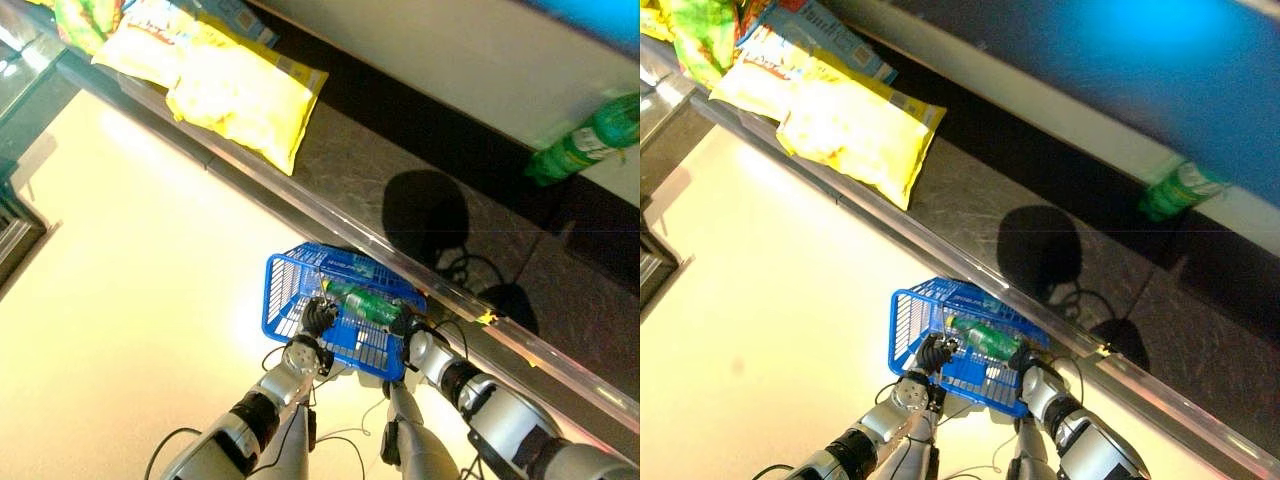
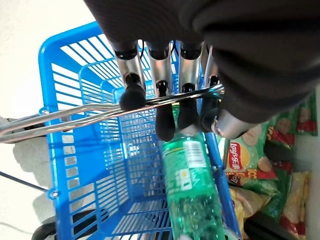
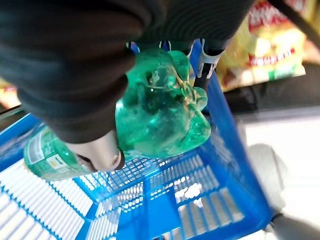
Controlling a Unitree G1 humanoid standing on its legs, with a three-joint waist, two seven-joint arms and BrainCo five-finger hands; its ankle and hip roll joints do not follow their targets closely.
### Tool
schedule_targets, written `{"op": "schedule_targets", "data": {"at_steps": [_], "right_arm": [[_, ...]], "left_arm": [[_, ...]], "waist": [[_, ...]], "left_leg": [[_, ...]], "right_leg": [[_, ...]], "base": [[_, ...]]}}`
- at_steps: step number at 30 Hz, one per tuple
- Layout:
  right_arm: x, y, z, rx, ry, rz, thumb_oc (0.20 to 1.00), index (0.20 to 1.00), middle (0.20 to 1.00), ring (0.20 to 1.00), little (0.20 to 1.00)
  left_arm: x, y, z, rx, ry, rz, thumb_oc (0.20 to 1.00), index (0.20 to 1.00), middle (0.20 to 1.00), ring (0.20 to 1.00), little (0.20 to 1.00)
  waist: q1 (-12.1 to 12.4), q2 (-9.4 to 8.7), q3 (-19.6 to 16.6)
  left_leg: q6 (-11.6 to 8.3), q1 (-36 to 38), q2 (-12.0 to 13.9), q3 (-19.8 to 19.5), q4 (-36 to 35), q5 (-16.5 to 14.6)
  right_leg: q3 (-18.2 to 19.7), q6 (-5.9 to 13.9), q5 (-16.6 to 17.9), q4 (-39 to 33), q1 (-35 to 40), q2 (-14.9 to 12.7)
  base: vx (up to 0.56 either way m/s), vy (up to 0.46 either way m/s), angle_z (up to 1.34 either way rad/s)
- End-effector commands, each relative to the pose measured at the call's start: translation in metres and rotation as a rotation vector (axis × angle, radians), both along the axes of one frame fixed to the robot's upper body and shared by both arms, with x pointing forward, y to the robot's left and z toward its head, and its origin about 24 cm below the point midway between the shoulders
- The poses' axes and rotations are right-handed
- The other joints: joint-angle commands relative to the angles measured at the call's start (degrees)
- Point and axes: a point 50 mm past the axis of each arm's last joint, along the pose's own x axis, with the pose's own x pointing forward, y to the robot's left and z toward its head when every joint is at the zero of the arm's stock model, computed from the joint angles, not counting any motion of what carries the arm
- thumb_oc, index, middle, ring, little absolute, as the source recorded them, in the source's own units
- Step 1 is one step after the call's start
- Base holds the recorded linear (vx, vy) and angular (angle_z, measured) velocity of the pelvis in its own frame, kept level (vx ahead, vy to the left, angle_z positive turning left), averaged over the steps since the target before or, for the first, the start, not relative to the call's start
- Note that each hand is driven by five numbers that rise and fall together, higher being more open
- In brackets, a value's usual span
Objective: Pick up the snacks into the basket
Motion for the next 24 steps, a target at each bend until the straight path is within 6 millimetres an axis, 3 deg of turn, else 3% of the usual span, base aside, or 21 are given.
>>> {"op": "schedule_targets", "data": {"at_steps": [1,2,5,7,8,10,15,16,17,24], "right_arm": [[0.017,0.015,0.029,-0.002,-0.134,0.028,0.200,0.200,0.200,0.200,0.200],[0.018,0.020,0.033,-0.122,-0.169,0.092,0.200,0.200,0.200,0.200,0.200],[0.017,0.027,0.032,-0.203,-0.181,0.161,0.200,0.200,0.200,0.200,0.200],[0.017,0.050,0.038,-0.357,-0.226,0.307,0.200,0.200,0.200,0.200,0.200],[0.018,0.069,0.043,-0.360,-0.228,0.363,0.200,0.200,0.200,0.200,0.200],[0.019,0.080,0.048,-0.358,-0.242,0.387,0.200,0.200,0.200,0.200,0.200],[0.021,0.082,0.050,-0.337,-0.220,0.376,0.200,0.200,0.200,0.200,0.200],[0.022,0.074,0.048,-0.350,-0.208,0.357,0.457,0.457,0.457,0.457,0.457],[0.022,0.068,0.046,-0.347,-0.189,0.333,1.000,1.000,1.000,1.000,1.000],[0.015,0.041,0.027,-0.218,-0.124,0.202,1.000,1.000,1.000,1.000,1.000]], "left_arm": [[-0.006,-0.050,0.057,-0.178,-0.236,-0.197,0.200,0.200,0.200,0.200,0.200],[-0.010,-0.054,0.063,-0.206,-0.258,-0.217,0.200,0.200,0.200,0.200,0.200],[-0.010,-0.056,0.065,-0.208,-0.263,-0.227,0.200,0.200,0.200,0.200,0.200],[-0.007,-0.061,0.072,-0.214,-0.273,-0.235,0.200,0.200,0.200,0.200,0.200],[-0.005,-0.068,0.075,-0.222,-0.276,-0.234,0.200,0.200,0.200,0.200,0.200],[-0.006,-0.075,0.078,-0.222,-0.276,-0.247,0.200,0.200,0.200,0.200,0.200],[-0.009,-0.083,0.081,-0.235,-0.285,-0.271,0.200,0.200,0.200,0.200,0.200],[-0.014,-0.086,0.083,-0.249,-0.293,-0.299,0.200,0.200,0.200,0.200,0.200],[-0.016,-0.087,0.085,-0.260,-0.299,-0.313,0.200,0.200,0.200,0.200,0.200],[-0.020,-0.086,0.099,-0.316,-0.324,-0.349,0.200,0.200,0.200,0.200,0.200]], "waist": [[1.41,2.90,-0.19],[1.91,3.06,-0.19],[1.87,2.90,-0.19],[1.52,2.19,-0.19],[1.27,1.75,-0.19],[1.28,1.62,-0.19],[1.73,1.84,-0.19],[2.32,2.12,-0.19],[2.60,2.33,-0.19],[3.28,2.89,-0.19]], "left_leg": [[-0.53,-3.06,-2.57,-1.24,1.36,-0.41],[-0.51,-4.23,-2.74,-1.53,1.22,-0.23],[-0.51,-4.73,-2.82,-1.54,1.20,-0.13],[-0.48,-5.74,-3.07,-1.74,1.15,-0.08],[-0.54,-6.73,-3.11,-1.99,1.16,0.03],[-0.67,-7.50,-3.12,-2.11,0.92,0.28],[-0.76,-8.77,-3.27,-2.48,0.84,0.50],[-0.68,-9.33,-3.38,-2.63,0.89,0.52],[-0.61,-9.64,-3.56,-2.69,0.95,0.50],[-0.28,-9.92,-4.12,-3.22,0.85,0.37]], "right_leg": [[1.33,7.06,-0.97,3.35,-1.49,-5.18],[1.08,7.24,-0.57,3.23,-2.54,-5.30],[0.98,7.24,-0.39,3.13,-2.89,-5.28],[0.89,7.29,-0.05,2.84,-3.81,-5.33],[0.87,7.28,0.11,2.77,-4.70,-5.40],[0.78,7.30,0.36,2.64,-5.41,-5.47],[0.43,7.37,0.64,2.52,-6.29,-5.69],[0.20,7.48,0.75,2.47,-6.63,-5.83],[0.05,7.54,0.80,2.49,-6.74,-5.93],[-0.68,7.96,0.98,2.03,-6.55,-6.29]], "base": [[-0.01,0.035,0.22],[-0.01,0.021,0.22],[0.00,0.011,0.12],[-0.01,0.024,0.10],[-0.01,0.011,0.10],[-0.01,0.013,0.09],[0.00,0.015,0.04],[0.00,0.019,0.08],[0.01,0.029,0.10],[0.01,0.025,0.05]]}}
